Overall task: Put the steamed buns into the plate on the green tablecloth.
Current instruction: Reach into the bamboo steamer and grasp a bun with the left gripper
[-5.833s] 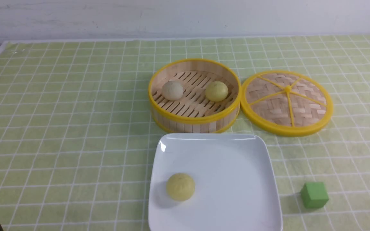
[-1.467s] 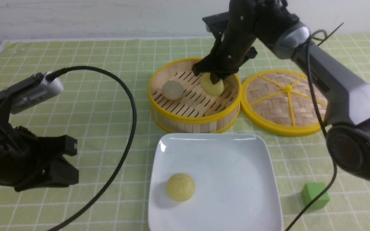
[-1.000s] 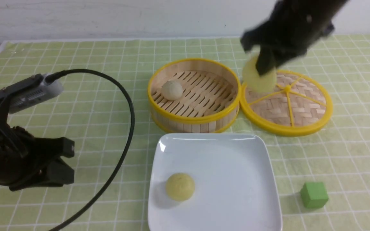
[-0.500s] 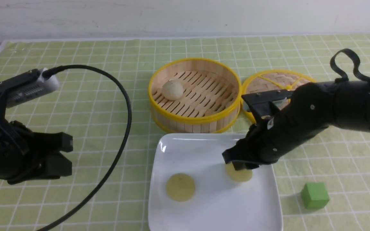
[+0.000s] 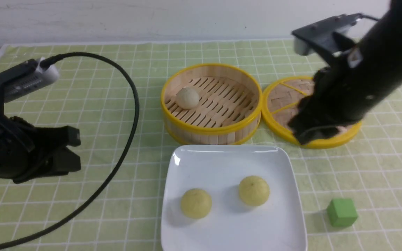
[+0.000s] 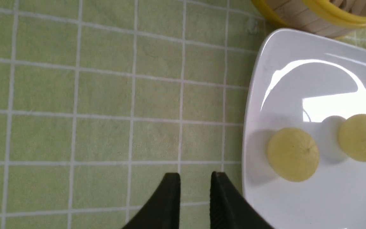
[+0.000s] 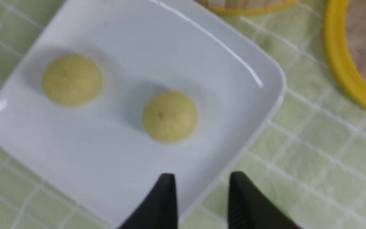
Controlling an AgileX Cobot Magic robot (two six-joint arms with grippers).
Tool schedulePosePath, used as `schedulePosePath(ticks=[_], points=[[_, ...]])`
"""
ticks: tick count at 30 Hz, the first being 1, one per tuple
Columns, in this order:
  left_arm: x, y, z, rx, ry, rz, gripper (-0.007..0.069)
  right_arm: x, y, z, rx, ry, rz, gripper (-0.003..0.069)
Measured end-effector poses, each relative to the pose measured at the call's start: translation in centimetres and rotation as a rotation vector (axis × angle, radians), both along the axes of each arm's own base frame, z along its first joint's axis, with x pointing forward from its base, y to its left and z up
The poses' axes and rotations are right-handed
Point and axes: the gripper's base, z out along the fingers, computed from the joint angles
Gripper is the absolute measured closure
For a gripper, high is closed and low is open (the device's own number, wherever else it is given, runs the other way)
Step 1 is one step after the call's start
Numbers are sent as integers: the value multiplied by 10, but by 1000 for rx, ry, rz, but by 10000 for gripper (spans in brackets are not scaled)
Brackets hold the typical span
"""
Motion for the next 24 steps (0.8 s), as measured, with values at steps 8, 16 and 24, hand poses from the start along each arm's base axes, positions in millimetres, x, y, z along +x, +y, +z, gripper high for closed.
schedulePosePath(ticks=[8, 16, 24], points=[[51, -11, 18, -4, 126, -130, 622, -96, -62, 20, -30, -81, -37, 674], [113, -74, 18, 40, 124, -294, 608, -150, -94, -15, 67, -244, -55, 674], [198, -116, 25, 67, 79, -257, 377, -162, -104, -62, 78, -337, -61, 673]])
